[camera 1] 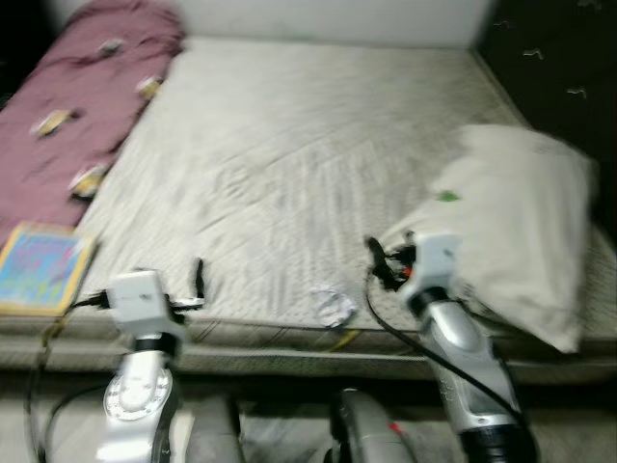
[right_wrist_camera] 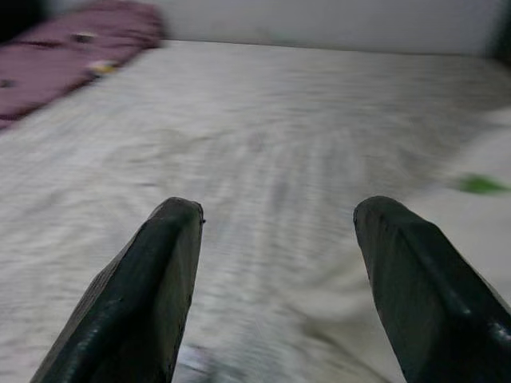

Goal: Clean up the room

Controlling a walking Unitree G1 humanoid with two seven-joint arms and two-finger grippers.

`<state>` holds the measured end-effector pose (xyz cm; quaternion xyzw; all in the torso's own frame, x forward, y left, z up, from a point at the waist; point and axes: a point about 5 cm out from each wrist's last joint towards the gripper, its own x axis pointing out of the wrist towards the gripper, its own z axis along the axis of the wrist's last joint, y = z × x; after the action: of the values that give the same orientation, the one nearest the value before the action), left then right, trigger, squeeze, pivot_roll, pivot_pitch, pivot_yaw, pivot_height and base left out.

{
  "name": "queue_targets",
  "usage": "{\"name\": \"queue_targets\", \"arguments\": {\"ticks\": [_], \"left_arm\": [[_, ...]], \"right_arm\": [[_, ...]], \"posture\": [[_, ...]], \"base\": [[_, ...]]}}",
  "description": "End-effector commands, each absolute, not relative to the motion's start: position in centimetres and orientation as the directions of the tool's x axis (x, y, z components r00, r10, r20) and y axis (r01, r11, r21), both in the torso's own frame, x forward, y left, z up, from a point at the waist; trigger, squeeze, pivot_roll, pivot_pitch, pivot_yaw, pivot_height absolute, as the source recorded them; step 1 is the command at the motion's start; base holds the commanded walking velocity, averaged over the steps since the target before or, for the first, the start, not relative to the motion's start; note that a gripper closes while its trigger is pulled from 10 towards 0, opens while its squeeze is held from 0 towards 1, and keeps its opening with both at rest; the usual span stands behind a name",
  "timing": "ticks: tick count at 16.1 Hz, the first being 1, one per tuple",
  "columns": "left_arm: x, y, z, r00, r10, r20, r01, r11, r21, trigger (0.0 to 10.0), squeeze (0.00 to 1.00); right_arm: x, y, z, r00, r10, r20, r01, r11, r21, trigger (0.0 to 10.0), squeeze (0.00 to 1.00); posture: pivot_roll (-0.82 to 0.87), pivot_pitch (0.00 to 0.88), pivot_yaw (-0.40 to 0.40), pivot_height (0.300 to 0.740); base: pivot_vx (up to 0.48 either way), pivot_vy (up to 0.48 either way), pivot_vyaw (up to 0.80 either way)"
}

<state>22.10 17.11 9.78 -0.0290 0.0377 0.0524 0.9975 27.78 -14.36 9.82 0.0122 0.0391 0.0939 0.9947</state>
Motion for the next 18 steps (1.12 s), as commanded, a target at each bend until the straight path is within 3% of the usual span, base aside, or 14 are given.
{"name": "queue_targets", "arguments": {"ticks": [1,5,10,18], "left_arm": [[22.1,17.5,9.8,0.991,0.109,-0.084,-0.113,0.992,-0.050,10.0,0.00],[22.0,17.5,9.9,0.990,0.111,-0.085,-0.116,0.992,-0.053,10.0,0.00],[21.8,17.7,10.0,0.987,0.132,-0.088,-0.136,0.990,-0.044,10.0,0.00],[21.7,18.2,10.1,0.980,0.175,-0.098,-0.177,0.984,-0.013,10.0,0.00]], "right_arm": [[27.8,-14.1,9.9,0.979,0.191,-0.075,-0.188,0.981,0.047,10.0,0.00],[27.8,-14.2,10.0,0.980,0.184,-0.076,-0.180,0.982,0.056,10.0,0.00],[27.6,-13.7,10.2,0.973,0.221,-0.063,-0.219,0.975,0.029,10.0,0.00],[27.4,-12.3,9.9,0.934,0.345,-0.093,-0.339,0.938,0.078,10.0,0.00]], "posture": [[0.01,0.019,-0.043,0.634],[0.01,0.023,-0.046,0.634],[0.01,0.039,-0.042,0.634],[0.02,0.056,-0.039,0.634]], "base": [[0.000,0.000,-0.80],[0.000,0.000,-0.80],[0.000,0.000,0.00],[0.000,0.000,0.74]]}}
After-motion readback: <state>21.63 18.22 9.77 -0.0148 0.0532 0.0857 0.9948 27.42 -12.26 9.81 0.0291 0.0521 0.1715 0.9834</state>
